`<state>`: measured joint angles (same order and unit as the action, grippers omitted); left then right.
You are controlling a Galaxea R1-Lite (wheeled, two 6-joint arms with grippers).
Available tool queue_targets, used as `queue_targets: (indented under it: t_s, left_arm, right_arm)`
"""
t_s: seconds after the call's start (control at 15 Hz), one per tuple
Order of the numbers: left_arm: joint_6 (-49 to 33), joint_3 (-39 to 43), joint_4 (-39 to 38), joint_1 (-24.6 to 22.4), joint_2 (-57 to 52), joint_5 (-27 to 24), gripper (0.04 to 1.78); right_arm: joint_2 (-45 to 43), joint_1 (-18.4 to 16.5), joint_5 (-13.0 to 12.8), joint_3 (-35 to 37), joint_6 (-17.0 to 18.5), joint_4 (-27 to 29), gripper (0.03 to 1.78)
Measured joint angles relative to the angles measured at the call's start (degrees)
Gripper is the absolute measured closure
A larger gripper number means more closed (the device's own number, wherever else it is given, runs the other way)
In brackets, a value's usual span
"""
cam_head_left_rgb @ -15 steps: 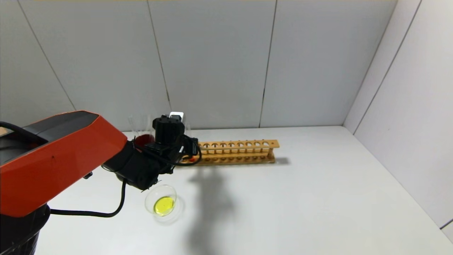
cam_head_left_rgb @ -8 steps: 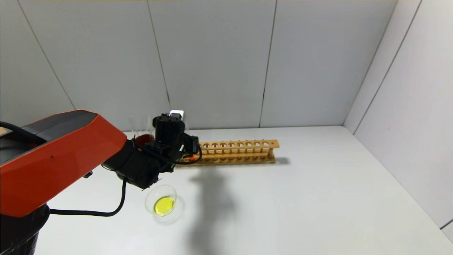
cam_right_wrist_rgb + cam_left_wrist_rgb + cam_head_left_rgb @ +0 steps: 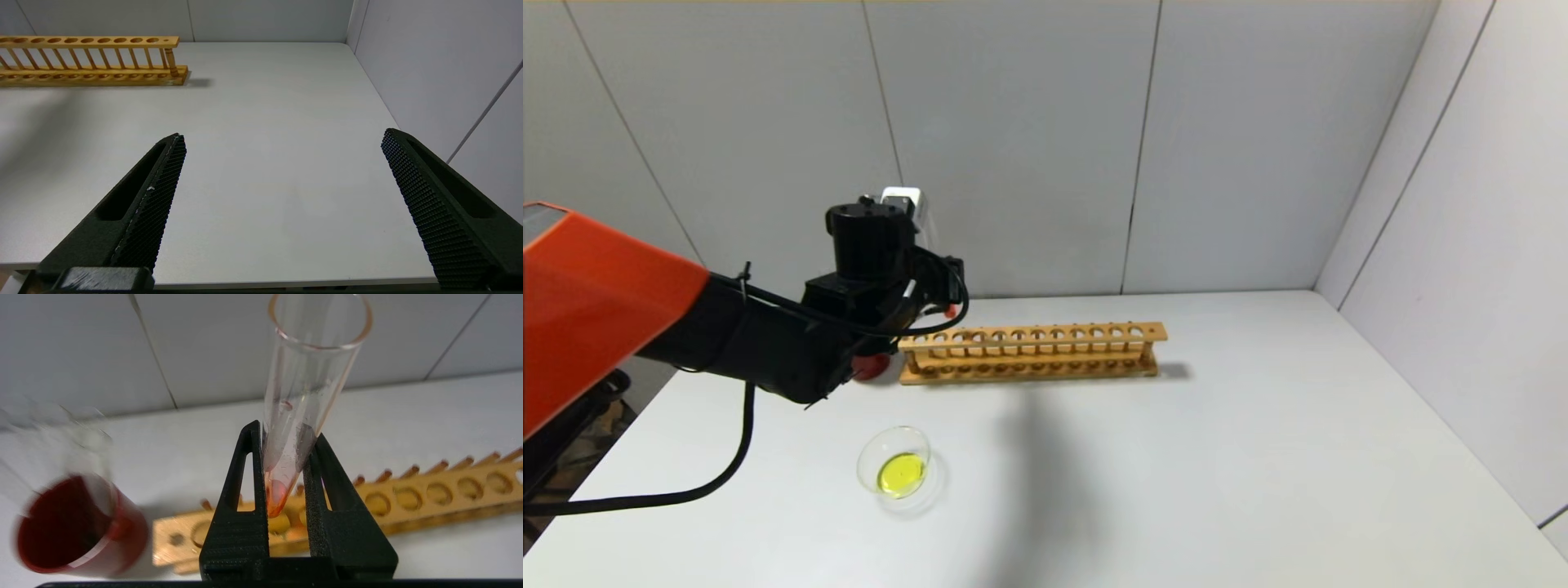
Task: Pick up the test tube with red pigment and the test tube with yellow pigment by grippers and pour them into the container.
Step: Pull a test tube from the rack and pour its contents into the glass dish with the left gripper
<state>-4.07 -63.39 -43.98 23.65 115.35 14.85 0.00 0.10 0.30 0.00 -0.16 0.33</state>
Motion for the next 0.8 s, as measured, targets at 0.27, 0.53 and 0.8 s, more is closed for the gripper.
queue_targets:
  t_s: [0.27,0.53,0.8]
  left_arm:
    - [11.0,2.2,-2.2,-1.4,-7.3,-2.8,1.52]
    - [21.4,4.7,0.0,-1.7,-13.5,-13.5,1.52]
    - [22.7,9.1,9.3,-1.4,-20.5,-19.3,1.52]
  right_arm:
    - [0.0,0.0,0.0,0.0,0.0,0.0,0.06]
    - [0.0,0.0,0.0,0.0,0.0,0.0,0.06]
    - [0.0,0.0,0.0,0.0,0.0,0.0,0.06]
